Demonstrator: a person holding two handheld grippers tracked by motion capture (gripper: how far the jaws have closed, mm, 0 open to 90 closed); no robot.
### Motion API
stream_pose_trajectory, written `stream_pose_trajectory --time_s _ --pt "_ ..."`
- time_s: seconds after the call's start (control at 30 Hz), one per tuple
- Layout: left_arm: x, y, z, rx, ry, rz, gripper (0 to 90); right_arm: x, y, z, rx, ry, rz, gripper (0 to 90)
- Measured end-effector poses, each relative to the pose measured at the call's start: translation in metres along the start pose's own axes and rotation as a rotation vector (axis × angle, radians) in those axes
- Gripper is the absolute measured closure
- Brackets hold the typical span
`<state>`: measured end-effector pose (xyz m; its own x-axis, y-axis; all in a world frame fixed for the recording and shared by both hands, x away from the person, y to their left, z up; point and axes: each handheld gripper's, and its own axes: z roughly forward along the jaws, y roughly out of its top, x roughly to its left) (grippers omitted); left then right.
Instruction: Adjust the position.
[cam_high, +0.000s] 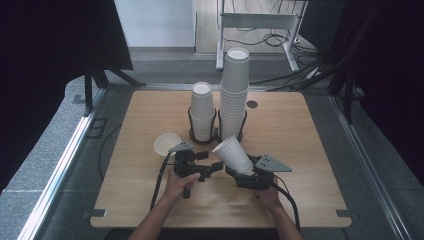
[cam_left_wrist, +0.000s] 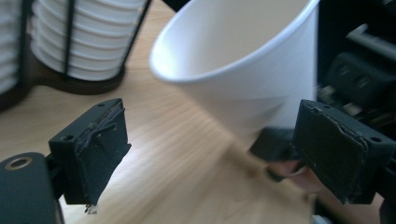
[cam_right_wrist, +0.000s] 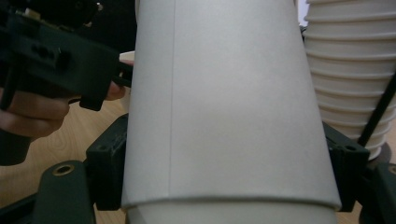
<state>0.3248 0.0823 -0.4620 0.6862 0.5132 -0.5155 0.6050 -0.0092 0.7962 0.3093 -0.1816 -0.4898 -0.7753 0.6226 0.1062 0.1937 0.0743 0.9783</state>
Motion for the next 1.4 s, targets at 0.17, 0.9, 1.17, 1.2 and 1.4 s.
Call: stream_pose_trajectory --time_s 0.17,0.9,1.17,1.2,1.4 --pt "0.003 0.001 0.001 -0.016 -0.037 -0.040 8.3 0.007 -0.002 0.004 0.002 0.010 -0.029 21.8" --pt "0.008 -0.002 0.015 -0.049 -0.147 -0.114 8.0 0.033 -0.009 0.019 0.026 0.043 -0.106 21.9" --pt "-0.003 -0.003 0.015 -0.065 -0.076 0.003 10.1 0.031 -0.010 0.019 0.040 0.055 -0.109 21.1" --pt "-0.005 -0.003 0.015 -0.063 -0.063 0.020 10.2 0.030 -0.010 0.020 0.043 0.057 -0.109 20.9" --pt "-0.011 -0.002 0.013 -0.081 -0.025 0.062 11.2 0.030 -0.010 0.019 0.053 0.047 -0.115 17.6"
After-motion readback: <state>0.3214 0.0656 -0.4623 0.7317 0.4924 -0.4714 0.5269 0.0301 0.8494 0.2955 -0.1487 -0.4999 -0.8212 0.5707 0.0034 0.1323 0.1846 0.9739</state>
